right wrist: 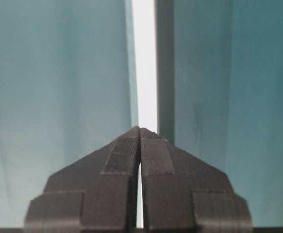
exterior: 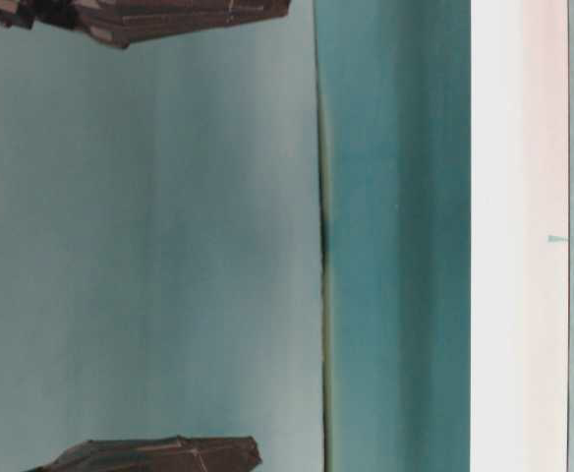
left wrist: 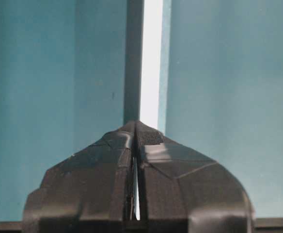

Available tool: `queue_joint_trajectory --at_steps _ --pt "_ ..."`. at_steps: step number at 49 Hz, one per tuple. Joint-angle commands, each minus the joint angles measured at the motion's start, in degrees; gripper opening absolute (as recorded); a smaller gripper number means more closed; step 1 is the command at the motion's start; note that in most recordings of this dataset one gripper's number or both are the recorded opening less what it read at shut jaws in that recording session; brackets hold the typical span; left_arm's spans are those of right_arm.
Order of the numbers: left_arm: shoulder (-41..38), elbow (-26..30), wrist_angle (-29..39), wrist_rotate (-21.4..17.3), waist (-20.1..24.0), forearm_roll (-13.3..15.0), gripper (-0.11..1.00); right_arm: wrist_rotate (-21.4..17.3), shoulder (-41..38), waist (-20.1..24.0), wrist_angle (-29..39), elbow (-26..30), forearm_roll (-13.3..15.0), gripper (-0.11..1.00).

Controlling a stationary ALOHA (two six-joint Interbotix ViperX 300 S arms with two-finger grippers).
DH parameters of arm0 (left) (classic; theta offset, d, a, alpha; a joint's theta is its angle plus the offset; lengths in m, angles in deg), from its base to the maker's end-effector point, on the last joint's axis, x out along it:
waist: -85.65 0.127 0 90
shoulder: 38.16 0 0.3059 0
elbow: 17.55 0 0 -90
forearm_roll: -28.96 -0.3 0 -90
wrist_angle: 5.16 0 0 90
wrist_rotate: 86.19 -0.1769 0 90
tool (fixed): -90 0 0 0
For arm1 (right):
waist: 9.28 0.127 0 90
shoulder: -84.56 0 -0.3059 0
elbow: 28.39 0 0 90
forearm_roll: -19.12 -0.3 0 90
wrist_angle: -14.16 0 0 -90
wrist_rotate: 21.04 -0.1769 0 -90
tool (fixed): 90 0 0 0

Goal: Lift a wooden board with both hands.
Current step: 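Move both grippers inward and down over the white board's two ends, then close both grippers on the white board's long edge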

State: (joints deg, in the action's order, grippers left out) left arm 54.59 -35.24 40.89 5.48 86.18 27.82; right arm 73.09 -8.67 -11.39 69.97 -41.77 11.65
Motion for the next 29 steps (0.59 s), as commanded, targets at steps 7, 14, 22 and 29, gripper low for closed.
queue_joint_trajectory --at_steps 7,14,22,29 --pt "0.4 -1.2 -1.8 0.3 -0.7 -0.1 0.29 0.6 -1.3 -0.3 -1.4 0.3 -0.3 0.29" --pt "-0.1 -3.0 -3.2 0.3 -0.9 -0.2 0.74 -0.7 -2.2 -0.1 -2.1 -1.0 0.1 0.71" --pt "-1.1 -4.4 -4.9 -0.1 -0.9 -0.2 0.96 -1.1 -2.4 0.1 -5.1 -2.8 0.2 0.95" --pt "-2.3 -5.3 -6.4 0.1 -0.9 -0.2 0.97 -2.0 -2.5 0.2 -8.7 -4.4 0.2 0.95"
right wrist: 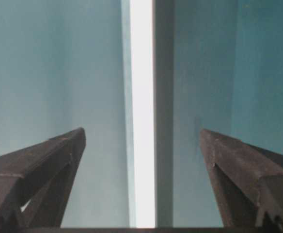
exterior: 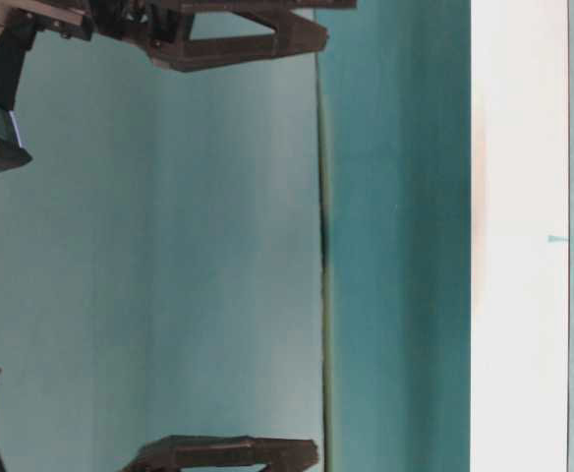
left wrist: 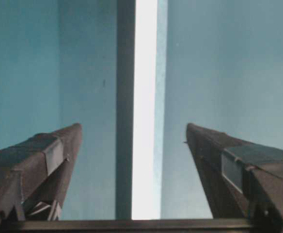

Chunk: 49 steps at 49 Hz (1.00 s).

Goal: Lift a wooden board with both hands.
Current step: 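Close both grippers on the white board's long edge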

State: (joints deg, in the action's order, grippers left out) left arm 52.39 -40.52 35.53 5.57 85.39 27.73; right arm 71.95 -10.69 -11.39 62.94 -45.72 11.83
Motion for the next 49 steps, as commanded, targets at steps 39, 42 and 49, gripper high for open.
queue_joint_trajectory --at_steps 39,42,49 --pt "-10.3 -4.9 -13.4 0.4 -0.4 -0.1 0.98 -0.5 -8.8 1.5 -11.3 -4.9 0.0 0.95" --pt "-10.9 -5.7 -15.1 0.4 -0.4 -0.1 0.98 -0.4 -9.8 1.5 -11.6 -5.0 0.0 0.95" --pt "-12.5 -7.6 -18.5 0.2 -0.4 -0.1 0.98 -0.4 -12.1 1.5 -14.0 -5.7 0.3 0.95"
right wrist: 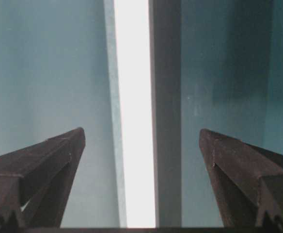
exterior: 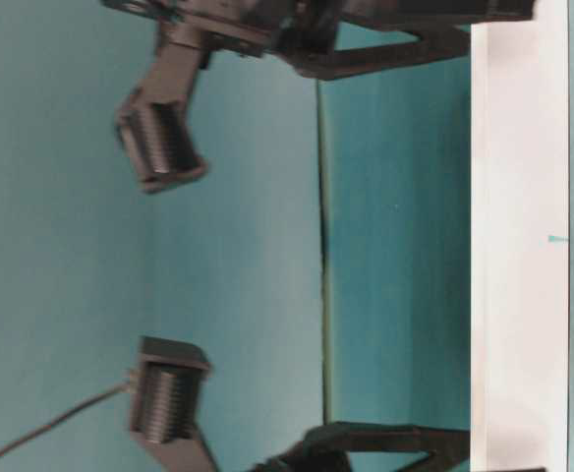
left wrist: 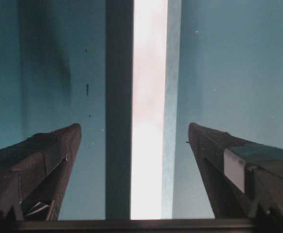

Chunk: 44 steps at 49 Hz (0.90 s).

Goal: Lift a wooden board with both hands.
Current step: 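Close both grippers on the white board's long edge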

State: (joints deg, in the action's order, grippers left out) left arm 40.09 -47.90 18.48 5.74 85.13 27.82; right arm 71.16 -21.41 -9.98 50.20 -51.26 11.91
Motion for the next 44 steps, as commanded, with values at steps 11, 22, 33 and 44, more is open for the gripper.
queue_joint_trajectory --at_steps 11,22,33,44 --pt "-1.1 -0.6 -2.0 -0.1 -0.1 -0.2 0.98 0.4 -2.0 0.1 -2.5 -1.0 0.2 0.95" --pt "-1.1 -0.5 -2.1 -0.1 0.0 -0.2 0.98 -0.1 -1.9 0.1 -3.9 -2.2 0.2 0.95" --pt "-1.1 -0.4 -2.3 0.3 -0.2 -0.2 0.96 -0.4 -1.8 0.2 -4.1 -2.4 0.2 0.94" --pt "-1.0 -0.3 -2.3 -0.3 -0.9 -0.2 0.63 -1.4 -1.9 0.2 -3.9 -2.3 0.2 0.67"
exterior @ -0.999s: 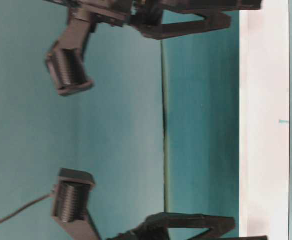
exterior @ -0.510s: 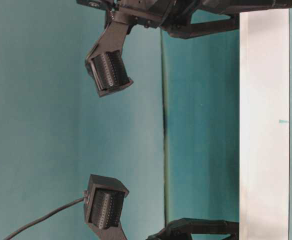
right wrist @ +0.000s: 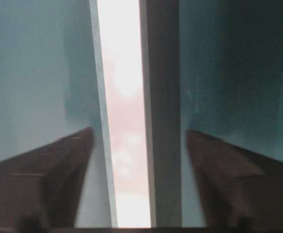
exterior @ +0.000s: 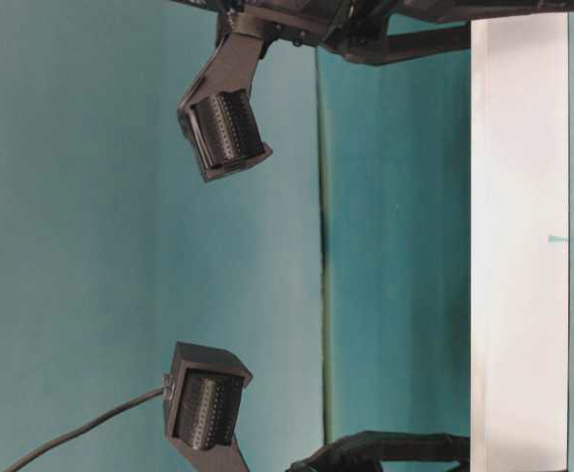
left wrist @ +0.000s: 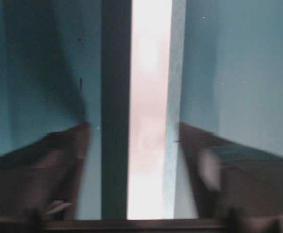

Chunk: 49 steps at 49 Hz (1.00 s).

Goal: Lift a wooden board with both hands.
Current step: 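Close both grippers on the white board's long edge, then lift the white board upward and back with both grippers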

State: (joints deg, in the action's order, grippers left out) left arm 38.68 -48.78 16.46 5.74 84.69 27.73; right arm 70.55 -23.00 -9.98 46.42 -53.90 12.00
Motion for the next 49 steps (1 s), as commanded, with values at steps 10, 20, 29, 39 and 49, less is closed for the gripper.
queue_joint_trajectory --at_steps 10,20,29,39,49 --pt "0.5 0.8 -0.3 0.1 -0.5 -0.1 0.17 -0.8 -0.4 0.2 0.1 0.5 -0.2 0.21" --pt "0.5 0.9 -0.3 0.1 -0.5 -0.1 0.17 -0.7 -0.4 0.2 0.5 0.6 -0.2 0.21" --pt "0.5 0.9 -0.2 0.1 -0.4 -0.1 0.17 -0.8 -0.4 0.2 0.9 0.7 -0.2 0.21" --pt "2.3 2.0 1.9 0.4 -0.1 -0.1 0.17 -0.9 1.4 -0.4 4.2 2.2 -0.2 0.21" --pt "5.7 4.4 8.2 0.6 -0.1 -0.1 0.17 -0.9 4.1 -1.1 10.5 5.1 -0.2 0.21"
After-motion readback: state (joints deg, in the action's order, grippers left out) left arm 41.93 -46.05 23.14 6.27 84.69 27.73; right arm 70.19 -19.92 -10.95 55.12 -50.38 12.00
